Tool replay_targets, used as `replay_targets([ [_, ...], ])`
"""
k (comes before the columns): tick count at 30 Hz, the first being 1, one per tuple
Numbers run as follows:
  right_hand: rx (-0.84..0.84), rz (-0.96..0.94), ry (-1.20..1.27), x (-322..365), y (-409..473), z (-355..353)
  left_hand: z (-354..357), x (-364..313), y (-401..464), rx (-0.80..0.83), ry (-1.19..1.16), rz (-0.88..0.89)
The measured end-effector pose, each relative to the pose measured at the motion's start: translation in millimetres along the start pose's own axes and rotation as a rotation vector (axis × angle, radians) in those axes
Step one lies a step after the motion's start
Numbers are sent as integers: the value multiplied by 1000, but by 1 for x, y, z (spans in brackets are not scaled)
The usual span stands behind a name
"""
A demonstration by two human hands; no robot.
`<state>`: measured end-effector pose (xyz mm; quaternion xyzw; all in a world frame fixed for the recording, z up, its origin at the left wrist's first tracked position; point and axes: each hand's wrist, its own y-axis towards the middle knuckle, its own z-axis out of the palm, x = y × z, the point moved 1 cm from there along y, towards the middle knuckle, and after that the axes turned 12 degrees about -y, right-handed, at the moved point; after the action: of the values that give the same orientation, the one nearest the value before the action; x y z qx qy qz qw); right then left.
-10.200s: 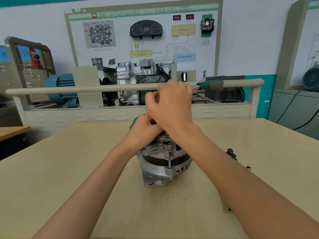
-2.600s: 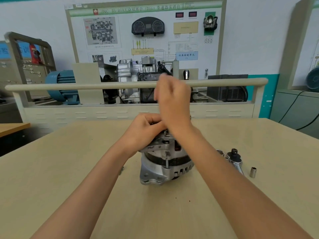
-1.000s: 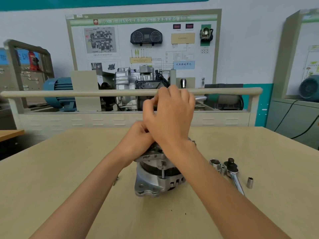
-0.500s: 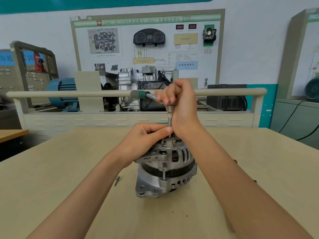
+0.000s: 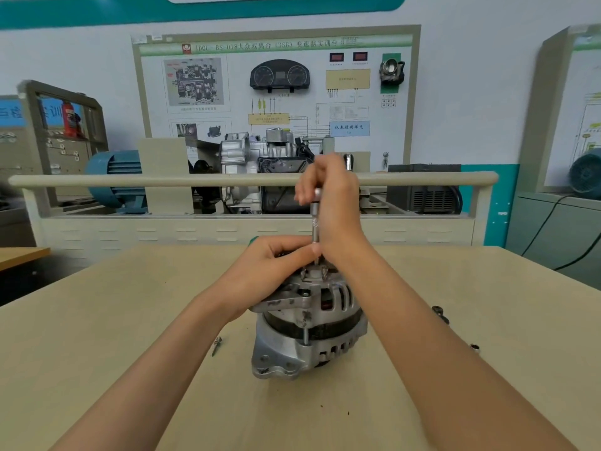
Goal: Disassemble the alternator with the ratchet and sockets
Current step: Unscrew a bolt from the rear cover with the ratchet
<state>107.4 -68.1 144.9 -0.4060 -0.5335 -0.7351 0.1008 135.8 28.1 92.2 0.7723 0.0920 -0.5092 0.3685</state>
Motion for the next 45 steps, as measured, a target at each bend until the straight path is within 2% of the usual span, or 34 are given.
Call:
replay_targets([
  [3, 212, 182, 422, -2, 9, -3, -2, 1, 0, -9, -32, -14],
  [5, 277, 212, 517, -2, 9, -3, -1, 0, -1, -21, -57, -18],
  [6, 269, 192, 483, -1, 7, -2, -1, 1, -1, -26, -53, -12],
  [9, 91, -3, 116, -1, -6, 4, 0, -1, -3, -43, -29, -2],
  [10, -9, -142, -108, -1, -13, 6, -1, 1, -3, -72, -8, -5],
  [12, -231, -434, -734, -5, -27, 10, -4, 4, -1, -177, 65, -26],
  [13, -330, -495, -1019, -7, -32, 13, -4, 5, 1, -208, 92, -39],
  [14, -391, -492, -1181, -8, -35, 14, -5, 5, 1, -219, 107, -50],
  [15, -420, -464, -1215, -7, -35, 15, -4, 5, 1, -218, 125, -52],
  [17, -371, -415, -1027, -4, -30, 16, -3, 3, 1, -183, 129, -33],
  [19, -248, -350, -647, 1, -21, 15, -2, 1, -2, -125, 87, -28],
  [24, 138, 138, 293, 0, 5, 0, 1, 2, -1, -34, -11, 8],
  [26, 225, 207, 422, 0, 8, -4, 1, 1, -2, -60, -45, 11],
  [28, 161, 124, 272, 0, 5, 0, 2, 0, -3, -66, -37, 11],
  [30, -2, -76, -17, 0, -7, 6, 3, -2, -3, -91, -6, 11],
  [31, -93, -223, -217, -2, -14, 8, 2, 1, -3, -125, 21, 7],
  [33, -276, -479, -772, -8, -27, 12, -2, 3, -2, -201, 67, -1],
  [34, -359, -525, -1002, -10, -31, 13, -3, 5, -1, -221, 80, -7],
  [35, -414, -515, -1100, -10, -31, 13, -2, 5, 0, -224, 88, -11],
  [36, -439, -479, -1091, -10, -30, 13, -2, 5, 0, -213, 95, -12],
  [38, -364, -403, -884, -3, -25, 13, 0, 3, -1, -185, 87, -11],
  [42, -49, -113, -205, 6, -10, 11, 2, -1, -3, -70, 23, 11],
  [45, 134, 111, 283, 2, 2, -2, 2, 0, -3, -66, -11, 40],
])
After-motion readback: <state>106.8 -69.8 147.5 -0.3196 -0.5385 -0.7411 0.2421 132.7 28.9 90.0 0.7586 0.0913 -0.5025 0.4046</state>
